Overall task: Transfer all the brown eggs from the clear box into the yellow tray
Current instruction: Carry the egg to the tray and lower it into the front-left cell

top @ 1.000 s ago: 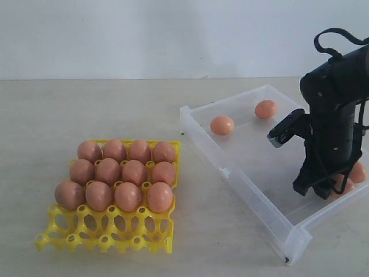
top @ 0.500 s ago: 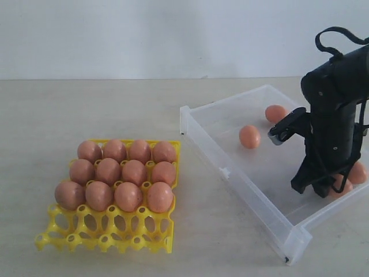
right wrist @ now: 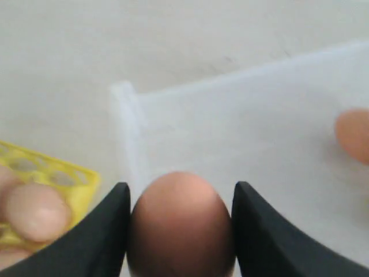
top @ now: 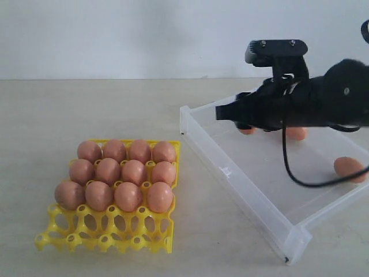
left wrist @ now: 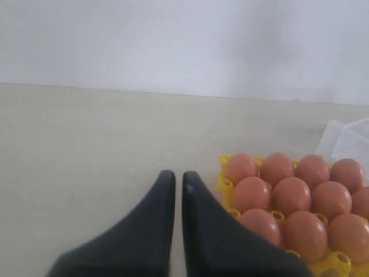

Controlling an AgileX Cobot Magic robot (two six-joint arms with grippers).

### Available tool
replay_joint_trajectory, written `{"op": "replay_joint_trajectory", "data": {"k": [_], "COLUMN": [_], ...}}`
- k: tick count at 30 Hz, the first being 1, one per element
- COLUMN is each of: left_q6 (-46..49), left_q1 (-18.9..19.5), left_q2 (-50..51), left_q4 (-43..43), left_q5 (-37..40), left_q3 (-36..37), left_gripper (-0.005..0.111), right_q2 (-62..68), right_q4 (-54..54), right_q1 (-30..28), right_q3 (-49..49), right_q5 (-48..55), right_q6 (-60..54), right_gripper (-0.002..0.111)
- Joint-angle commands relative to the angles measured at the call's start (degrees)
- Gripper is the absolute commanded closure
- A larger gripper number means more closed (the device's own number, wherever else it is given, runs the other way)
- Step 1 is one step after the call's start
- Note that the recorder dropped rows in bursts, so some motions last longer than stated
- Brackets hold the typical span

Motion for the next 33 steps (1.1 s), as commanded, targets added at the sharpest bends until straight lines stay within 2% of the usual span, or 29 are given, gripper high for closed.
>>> {"op": "replay_joint_trajectory", "data": {"k": [1, 4, 7, 10, 15, 20, 24, 33], "left_q6": [-0.48, -0.48, -0.48, -0.48, -0.48, -0.48, -0.48, -0.48], "left_q1": [-0.22, -0.22, -0.22, -0.22, -0.22, -0.22, -0.22, -0.22], "left_q2": [-0.15, -0.15, -0.15, -0.15, -0.15, -0.15, -0.15, -0.15], "left_q4": [-0.16, -0.16, -0.16, -0.16, -0.16, -0.16, -0.16, -0.16], "left_q5": [-0.22, -0.22, -0.22, -0.11, -0.11, -0.11, -0.21, -0.34], "left_q3": [0.23, 0.23, 0.23, 0.23, 0.23, 0.23, 0.23, 0.23], "left_gripper": [0.103, 0.103, 0.103, 0.103, 0.103, 0.103, 0.103, 0.103], "right_q2": [-4.86, -3.31, 0.49, 5.89, 15.36, 23.5, 28.33, 28.33], "right_q4": [-0.3, -0.53, -2.55, -10.26, -34.24, -40.74, -40.74, -40.63], "right_q1": [14.29, 22.99, 28.81, 31.19, 31.43, 31.43, 31.43, 31.43], "right_q3": [7.57, 8.21, 6.7, 4.15, -0.14, -3.0, -9.01, -14.88], "right_q5": [-25.17, -39.91, -46.47, -45.93, -47.36, -55.12, -47.76, -28.54], "right_q6": [-0.43, 2.38, 9.45, 20.68, 40.34, 48.02, 53.7, 50.14], "right_gripper": [0.108, 0.108, 0.108, 0.108, 0.108, 0.108, 0.108, 0.108]}}
